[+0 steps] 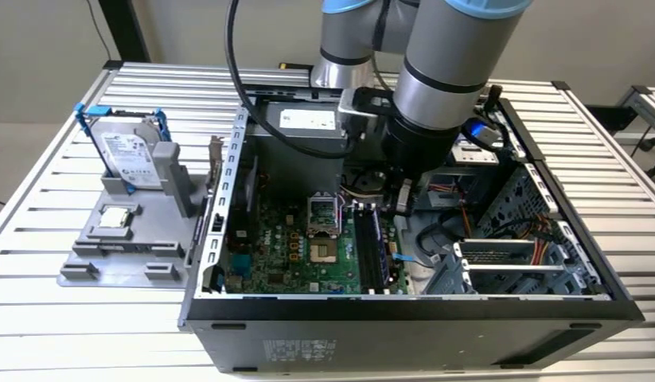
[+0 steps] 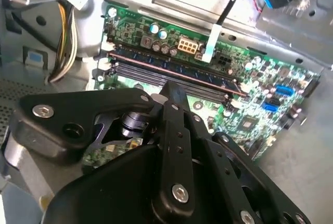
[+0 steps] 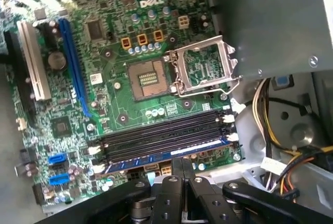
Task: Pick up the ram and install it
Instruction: 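Press down the ram until it locks into place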
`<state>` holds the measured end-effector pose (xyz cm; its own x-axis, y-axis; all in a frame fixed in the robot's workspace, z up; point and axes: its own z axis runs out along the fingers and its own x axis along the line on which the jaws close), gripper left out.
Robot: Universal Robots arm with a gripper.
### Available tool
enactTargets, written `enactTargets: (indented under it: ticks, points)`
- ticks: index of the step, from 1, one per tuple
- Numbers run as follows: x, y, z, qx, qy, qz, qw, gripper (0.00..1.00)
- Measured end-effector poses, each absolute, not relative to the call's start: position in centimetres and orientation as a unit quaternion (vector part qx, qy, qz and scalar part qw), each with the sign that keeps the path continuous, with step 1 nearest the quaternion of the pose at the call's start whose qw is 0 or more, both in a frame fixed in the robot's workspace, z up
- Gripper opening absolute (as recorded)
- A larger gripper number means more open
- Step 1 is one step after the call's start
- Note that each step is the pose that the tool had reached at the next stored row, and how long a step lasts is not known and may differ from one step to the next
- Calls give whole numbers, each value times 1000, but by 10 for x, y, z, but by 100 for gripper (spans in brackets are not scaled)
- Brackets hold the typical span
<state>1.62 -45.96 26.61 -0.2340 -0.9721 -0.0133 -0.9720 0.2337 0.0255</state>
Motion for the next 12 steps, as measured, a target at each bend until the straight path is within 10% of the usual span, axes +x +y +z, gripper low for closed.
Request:
enactTargets:
  ticks: [12]
  points:
    - [16, -460, 266, 682, -731, -4, -7, 0]
